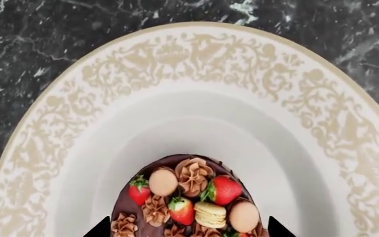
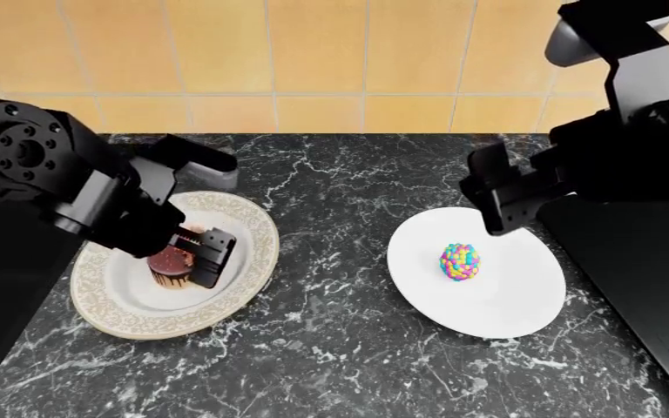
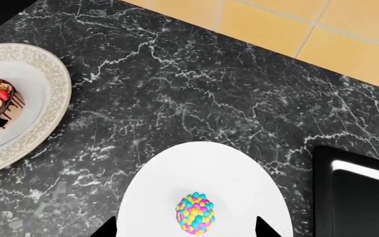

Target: Move the dessert items from the plate to the tray.

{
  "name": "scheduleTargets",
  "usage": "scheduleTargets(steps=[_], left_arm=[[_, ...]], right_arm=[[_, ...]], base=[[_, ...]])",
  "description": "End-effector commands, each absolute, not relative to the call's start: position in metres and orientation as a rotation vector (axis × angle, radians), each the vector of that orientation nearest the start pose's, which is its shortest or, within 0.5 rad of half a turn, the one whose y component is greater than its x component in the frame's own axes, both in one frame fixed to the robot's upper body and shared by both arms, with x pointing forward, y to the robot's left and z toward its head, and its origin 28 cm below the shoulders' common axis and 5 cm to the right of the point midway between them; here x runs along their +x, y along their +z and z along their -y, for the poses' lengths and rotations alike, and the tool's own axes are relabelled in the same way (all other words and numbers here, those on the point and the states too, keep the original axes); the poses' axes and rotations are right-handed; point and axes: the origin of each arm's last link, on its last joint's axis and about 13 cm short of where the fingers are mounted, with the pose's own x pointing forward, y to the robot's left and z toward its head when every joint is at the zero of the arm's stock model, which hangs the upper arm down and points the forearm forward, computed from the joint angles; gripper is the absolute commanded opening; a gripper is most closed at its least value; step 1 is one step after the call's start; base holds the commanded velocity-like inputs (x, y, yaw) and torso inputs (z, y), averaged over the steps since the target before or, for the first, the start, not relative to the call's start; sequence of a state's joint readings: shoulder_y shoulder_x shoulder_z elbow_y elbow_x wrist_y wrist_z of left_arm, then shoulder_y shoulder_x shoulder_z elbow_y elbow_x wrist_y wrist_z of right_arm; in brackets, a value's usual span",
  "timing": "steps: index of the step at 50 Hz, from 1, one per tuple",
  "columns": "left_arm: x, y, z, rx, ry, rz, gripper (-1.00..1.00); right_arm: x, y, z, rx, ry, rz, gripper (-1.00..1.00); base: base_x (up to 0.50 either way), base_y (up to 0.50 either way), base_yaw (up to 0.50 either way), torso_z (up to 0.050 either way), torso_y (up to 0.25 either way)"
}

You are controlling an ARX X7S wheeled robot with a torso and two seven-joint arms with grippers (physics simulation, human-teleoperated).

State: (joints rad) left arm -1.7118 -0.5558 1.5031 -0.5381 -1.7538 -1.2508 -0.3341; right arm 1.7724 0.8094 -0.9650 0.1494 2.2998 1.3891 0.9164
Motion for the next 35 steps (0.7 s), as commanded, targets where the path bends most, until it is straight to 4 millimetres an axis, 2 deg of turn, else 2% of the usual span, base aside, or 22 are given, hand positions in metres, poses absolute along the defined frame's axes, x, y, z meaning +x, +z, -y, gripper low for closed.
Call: scheduleTargets(steps=[1,30,31,35], left_arm=[[0.3318,0.2604,-0.2578,0.321,-0.238,-1.04,1.0],[0.3313,0.2529,-0.2575,0.363,-0.211,-1.05,1.0],[0.3312,0.253,-0.2573,0.365,-0.211,-1.049,-1.0],[0.3307,0.2567,-0.2575,0.373,-0.202,-1.037,-1.0]], right_arm=[[0.2423,0.3638,0.1576,-0.195,0.38,-0.653,1.0],[0.243,0.3594,0.1586,-0.192,0.381,-0.655,1.0],[0.243,0.3595,0.1587,-0.191,0.38,-0.655,1.0],[0.2421,0.3609,0.1589,-0.193,0.379,-0.653,1.0]], base=[[0.0,0.0,0.0,0.0,0.0],[0.0,0.0,0.0,0.0,0.0],[0.0,0.0,0.0,0.0,0.0],[0.0,0.0,0.0,0.0,0.0]])
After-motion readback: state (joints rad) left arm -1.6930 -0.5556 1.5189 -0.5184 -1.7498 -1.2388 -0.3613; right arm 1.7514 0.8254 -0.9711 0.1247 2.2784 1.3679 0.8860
